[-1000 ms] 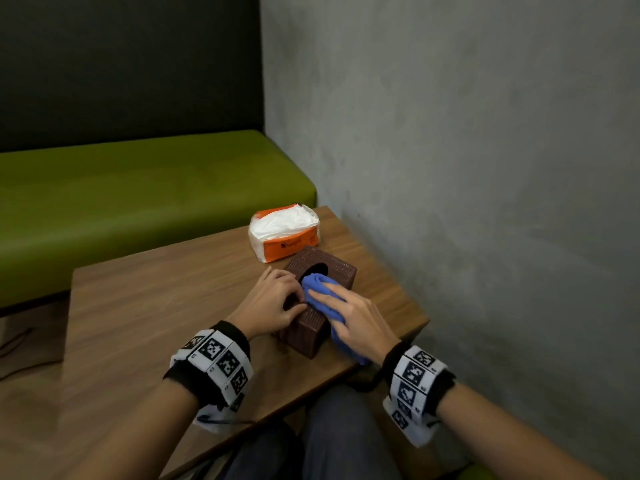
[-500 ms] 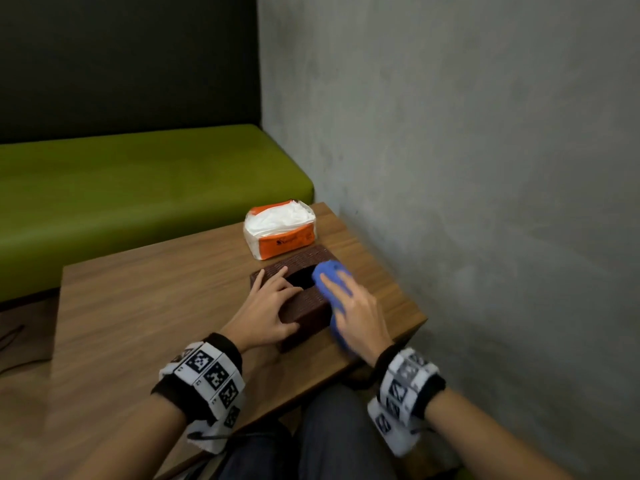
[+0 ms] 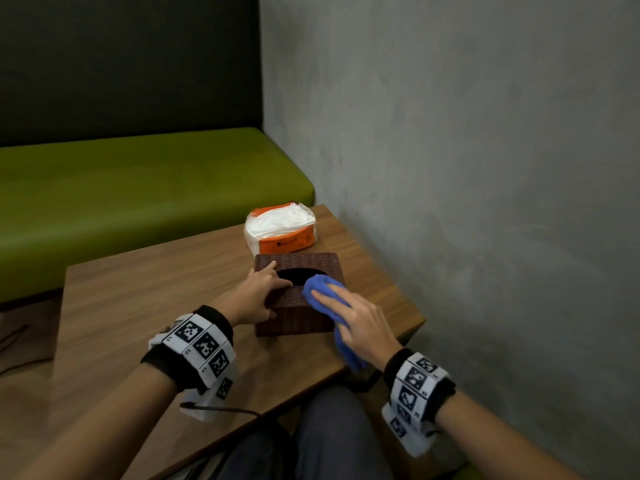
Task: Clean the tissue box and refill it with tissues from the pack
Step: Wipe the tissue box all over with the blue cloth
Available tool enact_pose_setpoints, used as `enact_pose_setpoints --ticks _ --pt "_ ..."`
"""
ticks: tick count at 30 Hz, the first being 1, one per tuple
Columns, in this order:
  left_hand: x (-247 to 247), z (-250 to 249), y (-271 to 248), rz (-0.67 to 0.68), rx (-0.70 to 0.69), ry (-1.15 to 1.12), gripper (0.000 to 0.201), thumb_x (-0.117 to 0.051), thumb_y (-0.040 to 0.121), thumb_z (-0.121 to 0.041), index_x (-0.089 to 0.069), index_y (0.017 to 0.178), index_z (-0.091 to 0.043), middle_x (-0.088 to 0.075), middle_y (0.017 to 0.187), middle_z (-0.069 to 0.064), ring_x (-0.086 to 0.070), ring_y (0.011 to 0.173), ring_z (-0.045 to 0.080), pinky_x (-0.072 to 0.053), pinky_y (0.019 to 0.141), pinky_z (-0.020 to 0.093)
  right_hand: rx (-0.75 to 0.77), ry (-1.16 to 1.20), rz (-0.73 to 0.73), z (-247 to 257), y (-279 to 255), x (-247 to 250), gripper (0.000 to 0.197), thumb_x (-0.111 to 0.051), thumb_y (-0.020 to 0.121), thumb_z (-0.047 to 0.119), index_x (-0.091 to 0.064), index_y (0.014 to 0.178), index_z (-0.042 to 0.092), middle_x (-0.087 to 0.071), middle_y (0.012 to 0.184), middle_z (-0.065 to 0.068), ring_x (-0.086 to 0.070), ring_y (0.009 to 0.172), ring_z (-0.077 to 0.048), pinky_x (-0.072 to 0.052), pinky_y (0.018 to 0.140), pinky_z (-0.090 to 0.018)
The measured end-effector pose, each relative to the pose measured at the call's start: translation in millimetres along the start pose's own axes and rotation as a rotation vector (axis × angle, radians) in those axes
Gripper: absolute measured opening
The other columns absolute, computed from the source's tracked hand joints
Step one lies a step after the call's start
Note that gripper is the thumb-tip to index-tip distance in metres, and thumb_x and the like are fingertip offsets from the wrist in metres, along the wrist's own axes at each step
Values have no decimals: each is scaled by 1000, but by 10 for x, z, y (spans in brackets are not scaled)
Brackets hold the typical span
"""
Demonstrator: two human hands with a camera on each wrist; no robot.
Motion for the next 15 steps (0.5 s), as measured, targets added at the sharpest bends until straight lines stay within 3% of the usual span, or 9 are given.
enact_pose_setpoints --ticks 3,5,8,10,12,15 --pt "82 73 5 13 -68 15 66 -64 81 -6 -37 140 -16 -28 152 10 -5 147 23 -10 118 37 -96 37 -75 -172 98 128 51 -36 83 18 -51 131 25 -55 135 -5 -58 116 -26 -50 91 -32" --pt "138 161 81 8 -102 88 65 -63 81 -5 -38 139 -21 -34 150 7 -9 147 23 -14 117 36 -124 169 -112 -104 119 90 47 -43 86 11 -53 130 25 -52 138 -4 -52 124 -21 -40 101 -26" --pt "78 71 144 -2 -100 209 68 -62 79 -29 -35 141 -23 -36 147 5 -19 143 24 -16 115 38 -85 383 -102 128 57 -60 46 -47 88 4 -53 130 22 -51 137 -4 -49 125 -15 -35 105 -18" --pt "-116 -144 111 -5 -81 46 81 -47 66 -52 -39 137 -15 -41 139 8 -27 137 23 -4 117 42 -95 425 -138 132 44 -121 45 -45 88 7 -52 132 20 -51 136 -5 -50 124 -15 -40 106 -25" --pt "-236 -281 82 -86 -39 -154 97 -26 53 -65 -43 132 -11 -46 126 8 -31 130 21 8 116 41 -141 352 -184 76 33 -159 45 -45 90 10 -49 133 21 -50 138 -7 -51 124 -19 -44 103 -31" --pt "-245 -233 96 -235 -30 -286 95 -26 53 -74 -52 124 -16 -53 113 7 -38 121 16 9 113 31 -107 154 -130 81 -14 -169 48 -36 90 19 -43 137 24 -49 140 -9 -57 116 -27 -53 90 -35"
Point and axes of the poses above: each hand's wrist, its own y-axis towards the middle knuckle, its own x-axis out of the back of the hand, z = x × y, the point moved 5 cm from there along y, towards the middle knuckle
